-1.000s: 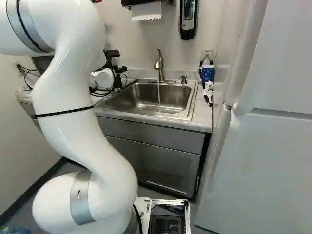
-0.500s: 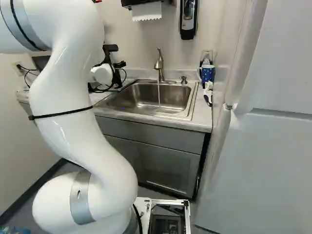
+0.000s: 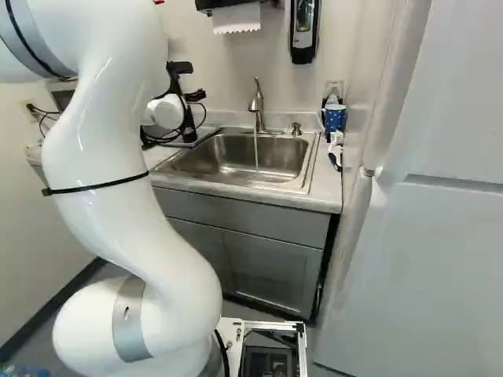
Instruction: Rinse the cup and place it in the tray
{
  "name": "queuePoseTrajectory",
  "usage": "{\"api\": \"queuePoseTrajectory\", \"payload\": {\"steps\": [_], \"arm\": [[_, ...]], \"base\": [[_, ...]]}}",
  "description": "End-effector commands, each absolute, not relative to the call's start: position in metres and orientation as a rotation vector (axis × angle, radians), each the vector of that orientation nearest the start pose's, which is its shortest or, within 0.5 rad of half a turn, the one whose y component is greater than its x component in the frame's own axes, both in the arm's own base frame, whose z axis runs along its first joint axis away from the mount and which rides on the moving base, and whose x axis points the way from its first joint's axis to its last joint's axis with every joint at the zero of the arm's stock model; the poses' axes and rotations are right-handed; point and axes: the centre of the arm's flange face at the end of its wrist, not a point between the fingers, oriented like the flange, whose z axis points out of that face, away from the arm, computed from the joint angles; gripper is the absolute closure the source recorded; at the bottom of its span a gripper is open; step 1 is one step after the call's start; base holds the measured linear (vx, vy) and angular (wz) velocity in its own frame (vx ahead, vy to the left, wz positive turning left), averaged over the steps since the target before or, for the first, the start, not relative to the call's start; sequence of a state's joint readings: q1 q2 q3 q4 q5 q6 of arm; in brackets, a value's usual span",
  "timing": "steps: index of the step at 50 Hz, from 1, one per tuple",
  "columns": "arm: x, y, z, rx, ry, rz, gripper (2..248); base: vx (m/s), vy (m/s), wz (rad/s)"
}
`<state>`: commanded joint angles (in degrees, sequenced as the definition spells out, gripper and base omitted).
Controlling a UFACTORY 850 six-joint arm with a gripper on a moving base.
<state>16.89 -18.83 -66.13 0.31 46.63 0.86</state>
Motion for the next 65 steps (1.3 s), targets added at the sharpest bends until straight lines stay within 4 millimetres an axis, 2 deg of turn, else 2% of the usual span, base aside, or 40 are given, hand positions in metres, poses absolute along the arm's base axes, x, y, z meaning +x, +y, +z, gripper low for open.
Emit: {"api": "queuePoseTrajectory", "payload": {"steps": [20, 65], "arm": [[0.603, 0.165, 0.582, -1.977, -0.243, -2.153, 3], [0.601, 0.128, 0.618, -2.095, -0.197, -2.111, 3]], "base": [[0.0, 0.0, 0.0], [0.0, 0.0, 0.0]]}}
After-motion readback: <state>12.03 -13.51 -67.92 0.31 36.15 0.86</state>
